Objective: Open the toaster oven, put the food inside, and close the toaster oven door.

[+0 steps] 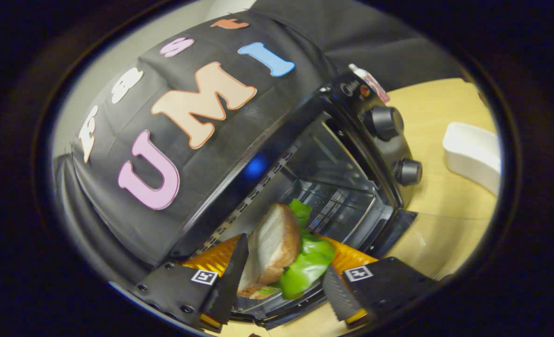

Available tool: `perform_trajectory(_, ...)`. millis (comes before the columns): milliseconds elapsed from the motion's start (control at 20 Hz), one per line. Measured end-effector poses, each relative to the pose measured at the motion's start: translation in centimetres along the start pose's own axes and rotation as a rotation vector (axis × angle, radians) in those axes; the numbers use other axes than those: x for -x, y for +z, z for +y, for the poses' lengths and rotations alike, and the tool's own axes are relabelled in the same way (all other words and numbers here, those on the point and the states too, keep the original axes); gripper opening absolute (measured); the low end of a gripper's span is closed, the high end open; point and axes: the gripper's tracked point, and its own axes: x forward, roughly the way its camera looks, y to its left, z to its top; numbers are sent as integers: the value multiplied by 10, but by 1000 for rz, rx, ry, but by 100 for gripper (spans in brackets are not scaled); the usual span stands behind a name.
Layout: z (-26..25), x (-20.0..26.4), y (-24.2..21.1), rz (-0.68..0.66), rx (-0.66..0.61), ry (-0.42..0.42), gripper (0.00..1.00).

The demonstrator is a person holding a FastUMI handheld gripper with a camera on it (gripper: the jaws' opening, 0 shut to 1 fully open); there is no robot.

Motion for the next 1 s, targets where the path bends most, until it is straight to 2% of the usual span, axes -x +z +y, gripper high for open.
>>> perform_trajectory(150, 2, 15, 5, -26, 36, 16, 99)
perform_trajectory(250, 0, 22, 11, -45, 59, 16, 99)
perform_trajectory(500, -14, 39, 44, -119, 219, -75, 99)
perform_trajectory(700, -20, 50, 61, -165, 300, -101, 99)
perform_trajectory(1000, 0, 102, 87, -231, 497, -55, 100)
